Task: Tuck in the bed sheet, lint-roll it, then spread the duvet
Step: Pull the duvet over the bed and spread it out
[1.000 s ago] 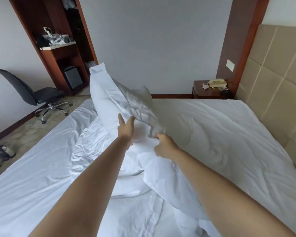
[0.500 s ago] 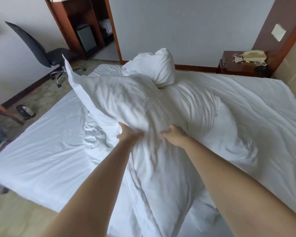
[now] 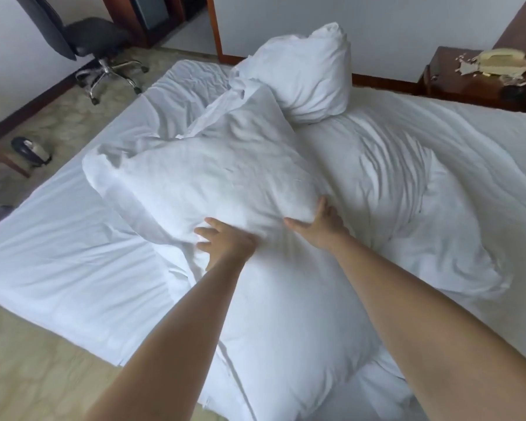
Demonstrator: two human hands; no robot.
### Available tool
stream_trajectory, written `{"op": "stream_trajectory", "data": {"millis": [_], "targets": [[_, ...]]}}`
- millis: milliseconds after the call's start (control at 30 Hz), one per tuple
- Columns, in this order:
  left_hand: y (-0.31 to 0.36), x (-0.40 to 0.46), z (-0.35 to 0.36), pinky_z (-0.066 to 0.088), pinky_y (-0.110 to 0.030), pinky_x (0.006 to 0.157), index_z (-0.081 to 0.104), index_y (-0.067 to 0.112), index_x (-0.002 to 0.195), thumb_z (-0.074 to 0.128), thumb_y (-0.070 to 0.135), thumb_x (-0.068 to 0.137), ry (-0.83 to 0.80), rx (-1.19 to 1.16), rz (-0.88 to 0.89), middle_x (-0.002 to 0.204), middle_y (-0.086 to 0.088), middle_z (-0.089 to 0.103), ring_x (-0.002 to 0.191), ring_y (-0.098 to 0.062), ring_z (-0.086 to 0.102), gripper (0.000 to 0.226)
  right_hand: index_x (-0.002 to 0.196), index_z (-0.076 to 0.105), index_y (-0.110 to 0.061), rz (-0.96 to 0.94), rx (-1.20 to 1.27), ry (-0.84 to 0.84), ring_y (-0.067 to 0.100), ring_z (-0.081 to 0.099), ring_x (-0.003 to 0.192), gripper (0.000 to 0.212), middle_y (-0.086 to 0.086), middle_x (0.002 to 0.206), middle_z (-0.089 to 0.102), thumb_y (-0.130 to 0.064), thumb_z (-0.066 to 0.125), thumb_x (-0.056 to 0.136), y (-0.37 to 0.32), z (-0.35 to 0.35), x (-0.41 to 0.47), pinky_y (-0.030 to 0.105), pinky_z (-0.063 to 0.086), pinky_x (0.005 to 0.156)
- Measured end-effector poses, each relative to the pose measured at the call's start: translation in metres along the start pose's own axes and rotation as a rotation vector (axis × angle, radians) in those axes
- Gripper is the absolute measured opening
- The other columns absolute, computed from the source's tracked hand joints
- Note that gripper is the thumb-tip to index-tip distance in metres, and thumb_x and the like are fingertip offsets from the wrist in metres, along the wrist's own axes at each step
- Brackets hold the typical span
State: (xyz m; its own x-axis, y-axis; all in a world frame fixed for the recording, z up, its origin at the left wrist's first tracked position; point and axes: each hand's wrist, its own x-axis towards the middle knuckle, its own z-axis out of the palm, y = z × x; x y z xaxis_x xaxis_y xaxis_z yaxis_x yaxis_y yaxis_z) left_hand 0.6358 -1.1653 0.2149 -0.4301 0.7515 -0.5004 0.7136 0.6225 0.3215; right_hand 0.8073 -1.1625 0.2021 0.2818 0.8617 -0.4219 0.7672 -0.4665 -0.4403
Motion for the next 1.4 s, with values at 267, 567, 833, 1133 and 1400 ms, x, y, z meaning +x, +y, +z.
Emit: {"op": "stream_trajectory", "data": {"millis": [267,567,833,1133,1400], "targets": [[-0.013,0.038,-0.004,0.018,-0.054,0.115,-0.013,0.004,0.149,0.064,0.072,0.069,-0.288,-0.026,0.028,0.156,-0.024,-0.011,0.145,-0.041,0.003,0.131,0.135,0.041,-0.005,-0.051,-0.338,0.097,0.031,0.041,0.126,0.074,0.013,0.136,0.045,-0.065,0.031,0.093,-0.017,0.023,0.001,0.042,0.036,0.099],[-0.025,-0.014,0.015,0.044,-0.038,0.078,0.042,0.01,0.13,0.033,0.007,0.099,0.178,0.036,0.32,0.132,-0.009,0.031,0.111,-0.032,0.044,0.033,0.116,0.063,-0.012,-0.175,-0.478,0.235,0.029,0.058,0.113,0.044,0.011,0.119,0.064,-0.037,0.03,0.103,-0.024,0.008,-0.039,0.033,0.043,0.09],[-0.023,-0.115,-0.007,0.022,-0.03,0.051,0.05,0.013,0.116,0.026,0.013,0.1,0.319,-0.356,0.418,0.124,0.007,0.036,0.076,-0.019,0.04,0.028,0.114,0.065,-0.014,-0.285,-0.375,0.472,0.028,0.06,0.111,0.036,0.011,0.116,0.067,-0.032,0.038,0.1,0.009,-0.05,-0.122,0.032,0.038,0.093],[0.032,-0.267,-0.013,0.039,-0.044,0.069,0.044,0.012,0.095,0.024,0.007,0.099,0.344,-0.422,0.675,0.13,-0.005,0.039,0.104,-0.032,0.046,0.021,0.101,0.065,-0.013,-0.188,-0.242,0.674,0.029,0.061,0.104,0.029,0.012,0.109,0.068,-0.021,0.036,0.098,0.086,-0.153,-0.206,0.033,0.035,0.09],[0.113,-0.318,0.029,0.044,-0.041,0.078,0.041,0.008,0.091,0.026,0.002,0.094,0.178,-0.33,0.872,0.116,-0.014,0.046,0.1,-0.034,0.048,0.017,0.103,0.061,-0.01,0.077,-0.2,0.797,0.028,0.059,0.103,0.024,0.011,0.108,0.067,-0.018,0.038,0.098,0.167,-0.22,-0.219,0.032,0.035,0.087]]}}
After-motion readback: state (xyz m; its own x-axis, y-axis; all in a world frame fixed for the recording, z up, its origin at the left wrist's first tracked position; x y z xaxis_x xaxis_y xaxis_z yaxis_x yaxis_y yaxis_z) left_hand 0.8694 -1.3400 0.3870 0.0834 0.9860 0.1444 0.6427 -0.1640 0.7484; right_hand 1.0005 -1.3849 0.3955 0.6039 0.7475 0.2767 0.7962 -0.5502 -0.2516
